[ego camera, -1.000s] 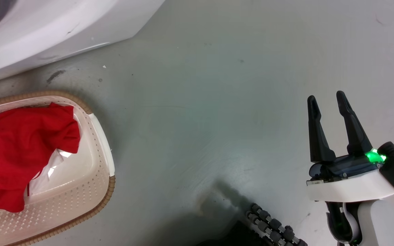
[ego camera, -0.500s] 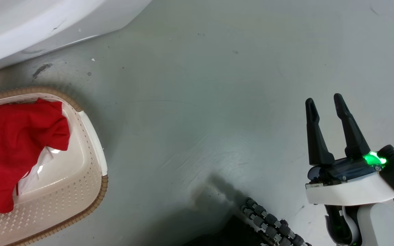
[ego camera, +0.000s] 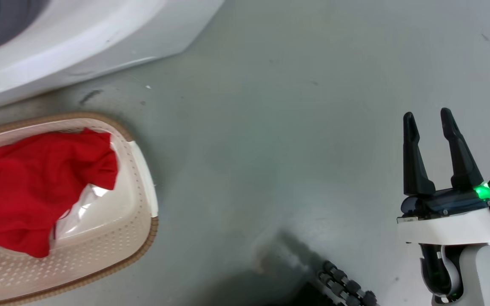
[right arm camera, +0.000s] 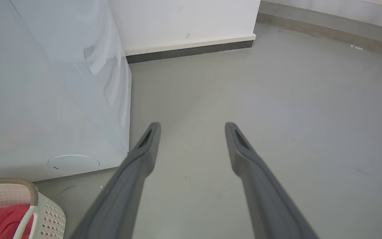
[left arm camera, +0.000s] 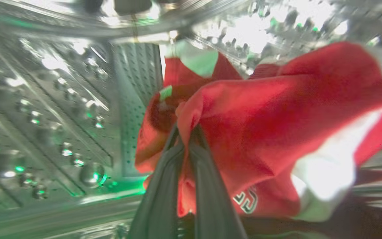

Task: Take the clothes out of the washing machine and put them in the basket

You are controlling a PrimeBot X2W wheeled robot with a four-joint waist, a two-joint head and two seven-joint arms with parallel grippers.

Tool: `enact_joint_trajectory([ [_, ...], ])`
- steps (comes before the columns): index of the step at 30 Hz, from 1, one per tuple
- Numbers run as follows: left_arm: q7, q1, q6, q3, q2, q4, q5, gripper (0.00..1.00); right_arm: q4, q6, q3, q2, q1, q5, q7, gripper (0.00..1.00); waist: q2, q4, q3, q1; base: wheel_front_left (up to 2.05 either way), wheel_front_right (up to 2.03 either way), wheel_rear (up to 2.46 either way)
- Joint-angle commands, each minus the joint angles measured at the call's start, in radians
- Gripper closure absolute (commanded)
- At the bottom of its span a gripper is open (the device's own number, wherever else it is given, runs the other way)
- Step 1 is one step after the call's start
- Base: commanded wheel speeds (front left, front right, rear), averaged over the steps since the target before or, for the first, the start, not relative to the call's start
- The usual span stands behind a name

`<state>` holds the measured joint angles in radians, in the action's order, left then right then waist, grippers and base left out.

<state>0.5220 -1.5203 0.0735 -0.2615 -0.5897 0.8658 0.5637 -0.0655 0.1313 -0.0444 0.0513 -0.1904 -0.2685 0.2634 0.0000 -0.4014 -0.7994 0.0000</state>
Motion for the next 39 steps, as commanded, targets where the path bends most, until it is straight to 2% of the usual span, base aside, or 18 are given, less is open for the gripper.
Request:
enact_joint_trajectory([
  [1, -0.043, 0.029, 0.016, -0.002, 0.011, 0.012, 0.006, 1.0, 0.003, -0.001, 0.01, -0.002, -0.014, 0.013, 0.002, 0.0, 0.0, 0.034, 0.037, 0.0, 0.0, 0.0, 0.0],
  [6, -0.2, 0.105, 0.049, -0.034, 0.037, 0.041, 0.011, 1.0, 0.019, -0.001, 0.036, -0.002, -0.014, 0.05, 0.002, 0.0, 0.0, 0.09, 0.108, 0.0, 0.0, 0.0, 0.0],
  [11, -0.336, 0.214, 0.056, -0.06, 0.071, 0.056, 0.05, 1.0, 0.031, -0.001, 0.056, -0.001, 0.004, 0.084, 0.002, 0.0, 0.0, 0.141, 0.198, 0.0, 0.0, 0.0, 0.0],
  [15, -0.419, 0.32, 0.057, -0.107, 0.095, 0.01, 0.103, 1.0, 0.043, -0.001, 0.071, -0.001, 0.026, 0.111, 0.002, 0.0, 0.0, 0.181, 0.277, 0.0, 0.0, 0.0, 0.0],
  [22, -0.563, 0.508, 0.057, -0.179, 0.082, -0.089, 0.175, 1.0, 0.067, -0.001, 0.086, -0.002, 0.061, 0.144, 0.002, 0.0, 0.0, 0.23, 0.406, 0.0, 0.0, 0.0, 0.0],
  [23, -0.631, 0.585, 0.057, -0.194, 0.072, -0.124, 0.195, 1.0, 0.076, -0.001, 0.09, -0.002, 0.078, 0.156, 0.002, 0.0, 0.0, 0.246, 0.461, 0.0, 0.0, 0.0, 0.0],
  [29, -0.747, 0.701, 0.057, -0.198, 0.056, -0.196, 0.196, 1.0, 0.089, -0.001, 0.1, -0.002, 0.116, 0.171, 0.002, 0.0, 0.0, 0.272, 0.551, 0.0, 0.0, 0.0, 0.0],
  [33, -0.777, 0.772, 0.039, -0.178, 0.061, -0.288, 0.186, 1.0, 0.093, -0.001, 0.107, -0.002, 0.135, 0.177, 0.002, 0.0, 0.0, 0.287, 0.595, 0.0, 0.0, 0.0, 0.0],
  [39, -0.787, 0.903, -0.021, -0.141, 0.073, -0.478, 0.165, 1.0, 0.102, -0.001, 0.112, -0.002, 0.158, 0.188, 0.002, 0.0, 0.0, 0.308, 0.643, 0.0, 0.0, 0.0, 0.0],
])
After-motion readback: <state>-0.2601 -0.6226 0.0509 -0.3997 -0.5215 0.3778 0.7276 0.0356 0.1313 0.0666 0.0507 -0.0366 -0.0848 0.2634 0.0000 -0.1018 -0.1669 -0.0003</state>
